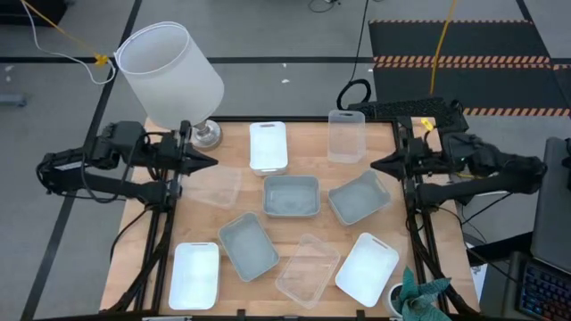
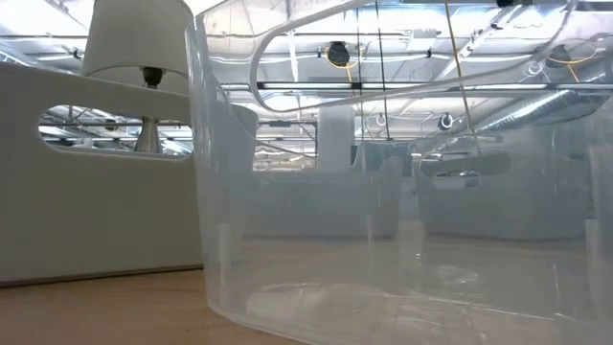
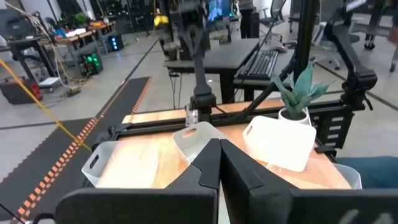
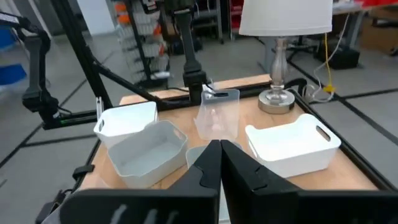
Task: Stack baskets by color
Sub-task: Stack the bottom gray bin on the middle gray bin
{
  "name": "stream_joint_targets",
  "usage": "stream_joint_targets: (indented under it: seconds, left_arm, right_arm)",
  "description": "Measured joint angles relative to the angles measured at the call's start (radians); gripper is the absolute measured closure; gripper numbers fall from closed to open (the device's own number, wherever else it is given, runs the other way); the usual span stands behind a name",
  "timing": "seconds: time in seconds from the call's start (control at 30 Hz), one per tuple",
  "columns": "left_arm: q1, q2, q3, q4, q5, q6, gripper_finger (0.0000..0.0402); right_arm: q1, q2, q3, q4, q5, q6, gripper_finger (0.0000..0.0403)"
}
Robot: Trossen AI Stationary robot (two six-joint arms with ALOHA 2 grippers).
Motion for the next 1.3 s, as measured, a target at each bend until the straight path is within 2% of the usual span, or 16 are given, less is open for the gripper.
stream_joint_targets:
  seconds: [0.27, 0.43, 0.6, 0.77, 1.03, 1.17, 1.3]
  left_arm:
    - [0.000, 0.044, 0.000, 0.021, 0.000, -0.012, 0.0396]
    - [0.000, 0.058, 0.000, 0.023, 0.000, -0.031, 0.0396]
    - [0.000, 0.083, 0.000, 0.024, -0.001, -0.005, 0.0396]
    - [-0.003, 0.120, 0.000, 0.002, -0.008, -0.022, 0.0395]
    - [-0.059, 0.219, 0.000, -0.021, -0.153, -0.037, 0.0368]
    - [-0.076, 0.273, 0.000, 0.001, -0.158, -0.026, 0.0365]
    - [-0.094, 0.335, 0.000, 0.008, -0.170, -0.043, 0.0364]
  right_arm:
    - [0.000, 0.184, 0.299, -0.218, -0.003, -0.007, 0.0403]
    - [0.000, 0.214, 0.333, -0.249, -0.003, -0.056, 0.0403]
    - [0.000, 0.217, 0.286, -0.222, 0.001, -0.084, 0.0403]
    - [0.000, 0.201, 0.162, -0.141, -0.001, -0.085, 0.0403]
    - [0.000, 0.181, -0.102, 0.099, -0.002, -0.079, 0.0403]
    - [0.000, 0.181, -0.161, 0.124, -0.004, -0.053, 0.0403]
    - [0.000, 0.180, -0.164, 0.137, -0.004, -0.097, 0.0403]
